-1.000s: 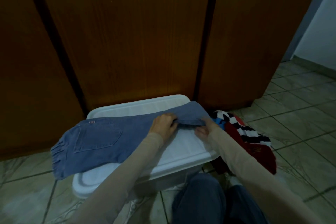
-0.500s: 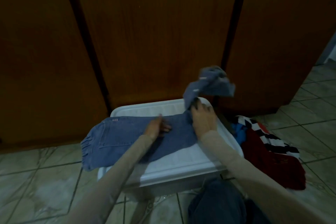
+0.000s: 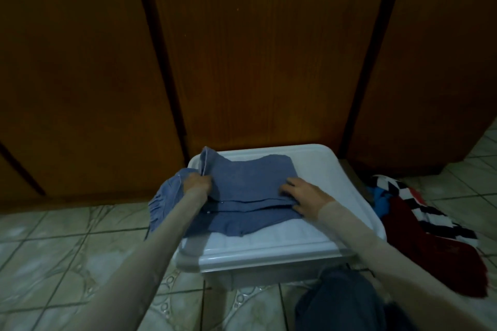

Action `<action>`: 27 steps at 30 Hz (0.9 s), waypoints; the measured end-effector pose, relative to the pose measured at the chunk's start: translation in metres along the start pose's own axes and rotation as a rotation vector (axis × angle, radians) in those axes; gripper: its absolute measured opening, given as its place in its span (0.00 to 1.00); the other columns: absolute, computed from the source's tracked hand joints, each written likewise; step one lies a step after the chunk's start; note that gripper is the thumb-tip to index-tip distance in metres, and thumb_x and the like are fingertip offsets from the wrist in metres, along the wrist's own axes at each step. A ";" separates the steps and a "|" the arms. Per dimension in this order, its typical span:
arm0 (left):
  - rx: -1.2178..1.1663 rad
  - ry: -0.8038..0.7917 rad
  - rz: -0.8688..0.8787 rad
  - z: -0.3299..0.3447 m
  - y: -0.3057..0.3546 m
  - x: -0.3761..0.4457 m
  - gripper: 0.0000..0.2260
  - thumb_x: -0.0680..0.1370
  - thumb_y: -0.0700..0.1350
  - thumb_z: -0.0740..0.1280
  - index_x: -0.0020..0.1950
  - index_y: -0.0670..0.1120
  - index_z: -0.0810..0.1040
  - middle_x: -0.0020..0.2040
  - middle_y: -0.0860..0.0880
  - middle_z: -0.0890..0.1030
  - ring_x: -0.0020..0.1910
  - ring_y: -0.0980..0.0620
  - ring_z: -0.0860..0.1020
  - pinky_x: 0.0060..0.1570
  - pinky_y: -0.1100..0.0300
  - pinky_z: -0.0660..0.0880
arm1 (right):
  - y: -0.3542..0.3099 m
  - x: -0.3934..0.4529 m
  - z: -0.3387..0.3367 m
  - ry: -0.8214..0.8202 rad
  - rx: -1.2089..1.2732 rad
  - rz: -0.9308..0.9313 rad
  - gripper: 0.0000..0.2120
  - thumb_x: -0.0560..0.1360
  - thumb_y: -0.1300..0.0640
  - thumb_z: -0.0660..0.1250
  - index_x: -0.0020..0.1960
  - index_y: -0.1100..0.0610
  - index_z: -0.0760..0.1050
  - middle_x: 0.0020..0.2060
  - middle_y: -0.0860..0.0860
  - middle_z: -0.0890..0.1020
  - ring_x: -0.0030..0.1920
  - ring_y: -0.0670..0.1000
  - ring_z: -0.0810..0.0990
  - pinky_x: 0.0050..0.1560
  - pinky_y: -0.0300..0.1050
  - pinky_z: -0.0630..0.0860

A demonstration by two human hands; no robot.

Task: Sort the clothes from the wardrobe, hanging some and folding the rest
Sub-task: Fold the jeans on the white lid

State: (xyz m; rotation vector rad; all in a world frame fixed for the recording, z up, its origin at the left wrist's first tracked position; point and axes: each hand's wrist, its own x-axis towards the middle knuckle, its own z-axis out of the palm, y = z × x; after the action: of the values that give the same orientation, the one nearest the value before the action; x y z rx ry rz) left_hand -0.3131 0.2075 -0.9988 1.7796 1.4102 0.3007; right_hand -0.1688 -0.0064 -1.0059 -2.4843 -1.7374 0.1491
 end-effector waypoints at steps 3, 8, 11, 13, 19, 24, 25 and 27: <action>0.016 -0.046 0.014 0.011 -0.004 0.002 0.20 0.81 0.46 0.59 0.70 0.38 0.67 0.67 0.37 0.72 0.64 0.38 0.71 0.60 0.50 0.68 | 0.020 -0.007 -0.008 0.028 0.089 0.054 0.16 0.70 0.68 0.65 0.58 0.61 0.73 0.56 0.56 0.73 0.57 0.55 0.72 0.53 0.43 0.68; 0.063 -0.111 0.125 0.041 0.007 -0.015 0.19 0.82 0.47 0.58 0.67 0.36 0.69 0.66 0.37 0.72 0.64 0.38 0.71 0.61 0.52 0.67 | 0.048 -0.025 -0.019 0.193 0.141 0.153 0.12 0.68 0.70 0.66 0.49 0.60 0.74 0.47 0.55 0.75 0.48 0.54 0.75 0.48 0.44 0.71; 0.003 -0.119 0.166 0.062 0.017 -0.027 0.17 0.82 0.45 0.58 0.64 0.35 0.71 0.65 0.36 0.73 0.63 0.39 0.72 0.59 0.53 0.66 | 0.060 -0.033 -0.030 0.272 0.128 0.199 0.11 0.68 0.71 0.66 0.48 0.60 0.74 0.44 0.51 0.73 0.44 0.51 0.73 0.45 0.44 0.70; -0.100 -0.144 0.164 0.073 0.024 -0.034 0.16 0.81 0.44 0.58 0.64 0.35 0.71 0.64 0.36 0.74 0.62 0.39 0.73 0.58 0.53 0.68 | 0.068 -0.040 -0.035 0.304 0.084 0.261 0.11 0.69 0.71 0.65 0.49 0.60 0.74 0.45 0.51 0.72 0.45 0.53 0.74 0.44 0.46 0.71; -0.244 -0.313 0.299 0.114 0.050 -0.074 0.17 0.82 0.41 0.57 0.71 0.39 0.66 0.68 0.41 0.71 0.66 0.42 0.70 0.60 0.60 0.66 | 0.111 -0.082 -0.036 0.308 0.065 0.527 0.11 0.69 0.74 0.62 0.46 0.60 0.72 0.46 0.54 0.72 0.48 0.59 0.76 0.43 0.47 0.70; -0.268 -0.275 0.225 0.121 0.055 -0.069 0.15 0.81 0.37 0.57 0.67 0.37 0.65 0.66 0.38 0.72 0.62 0.41 0.72 0.56 0.57 0.68 | 0.118 -0.092 -0.024 0.174 0.059 0.498 0.12 0.70 0.67 0.67 0.48 0.56 0.68 0.50 0.53 0.71 0.51 0.55 0.74 0.44 0.45 0.70; -0.293 -0.244 0.206 0.118 0.053 -0.066 0.12 0.80 0.36 0.58 0.64 0.37 0.65 0.64 0.37 0.72 0.61 0.41 0.72 0.54 0.57 0.69 | 0.116 -0.091 -0.024 0.149 0.017 0.487 0.12 0.71 0.64 0.67 0.49 0.55 0.68 0.51 0.52 0.71 0.52 0.54 0.73 0.45 0.44 0.70; -0.299 -0.194 0.208 0.108 0.049 -0.064 0.07 0.80 0.35 0.58 0.57 0.40 0.63 0.61 0.37 0.73 0.59 0.41 0.73 0.48 0.60 0.68 | 0.110 -0.084 -0.025 0.115 -0.074 0.458 0.12 0.71 0.60 0.68 0.52 0.55 0.70 0.53 0.51 0.70 0.55 0.53 0.72 0.48 0.43 0.69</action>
State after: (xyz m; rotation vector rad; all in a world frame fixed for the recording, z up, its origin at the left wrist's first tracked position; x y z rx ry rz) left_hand -0.2327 0.1005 -1.0132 1.6576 0.9902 0.4138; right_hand -0.0914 -0.1239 -0.9955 -2.8395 -1.1270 -0.0241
